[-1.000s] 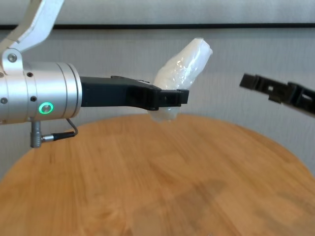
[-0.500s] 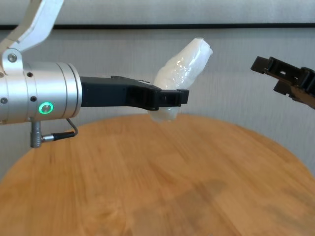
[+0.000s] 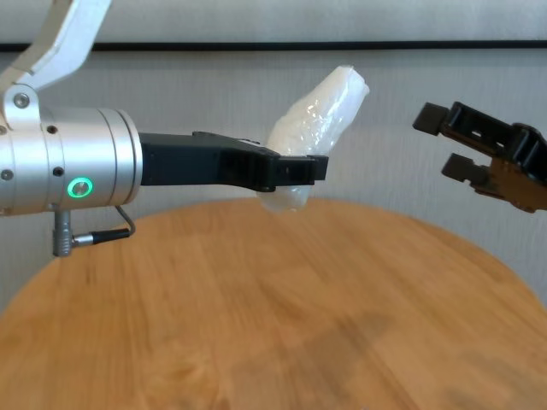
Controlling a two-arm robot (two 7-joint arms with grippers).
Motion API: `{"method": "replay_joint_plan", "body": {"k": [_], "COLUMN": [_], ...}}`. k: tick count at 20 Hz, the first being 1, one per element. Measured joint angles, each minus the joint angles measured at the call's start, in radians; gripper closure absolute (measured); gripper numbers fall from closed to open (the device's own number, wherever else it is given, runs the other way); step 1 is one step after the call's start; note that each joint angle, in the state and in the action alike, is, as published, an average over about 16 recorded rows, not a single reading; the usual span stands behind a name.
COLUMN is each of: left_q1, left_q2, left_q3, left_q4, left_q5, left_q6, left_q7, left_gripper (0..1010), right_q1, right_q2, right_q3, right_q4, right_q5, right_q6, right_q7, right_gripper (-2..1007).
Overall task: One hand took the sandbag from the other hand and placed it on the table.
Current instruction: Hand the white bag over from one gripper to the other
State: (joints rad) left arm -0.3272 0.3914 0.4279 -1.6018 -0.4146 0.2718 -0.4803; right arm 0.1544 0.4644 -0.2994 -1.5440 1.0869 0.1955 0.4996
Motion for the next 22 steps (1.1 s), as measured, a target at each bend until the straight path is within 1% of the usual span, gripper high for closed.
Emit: {"method": "replay_joint_plan", "body": {"k": [5,11,16,22], "left_q1": [0.000,0.000,0.000,0.000], "left_q2": [0.000,0.000,0.000,0.000], "left_q3": [0.000,0.000,0.000,0.000], "left_q4": [0.000,0.000,0.000,0.000], "left_q5": [0.000,0.000,0.000,0.000], "left_q6": [0.000,0.000,0.000,0.000], "left_q7": [0.000,0.000,0.000,0.000], "left_gripper": [414,414,414,414], "right_q1": [0.007,0.042,0.080,0.122], "right_q2": [0.000,-0.013,-0.028,-0.044], "right_q3": [-0.018,-0.046,-0.071,-0.103], "right_q4": [-0.009,0.010,0.041,0.081], "right_q5": [0.050,0.086,0.101,0.105], "right_q6": [0.033,0.058,0.069,0.071], "right_q7": [0.025,0.037,0.041,0.048], "right_gripper": [5,5,5,5]}}
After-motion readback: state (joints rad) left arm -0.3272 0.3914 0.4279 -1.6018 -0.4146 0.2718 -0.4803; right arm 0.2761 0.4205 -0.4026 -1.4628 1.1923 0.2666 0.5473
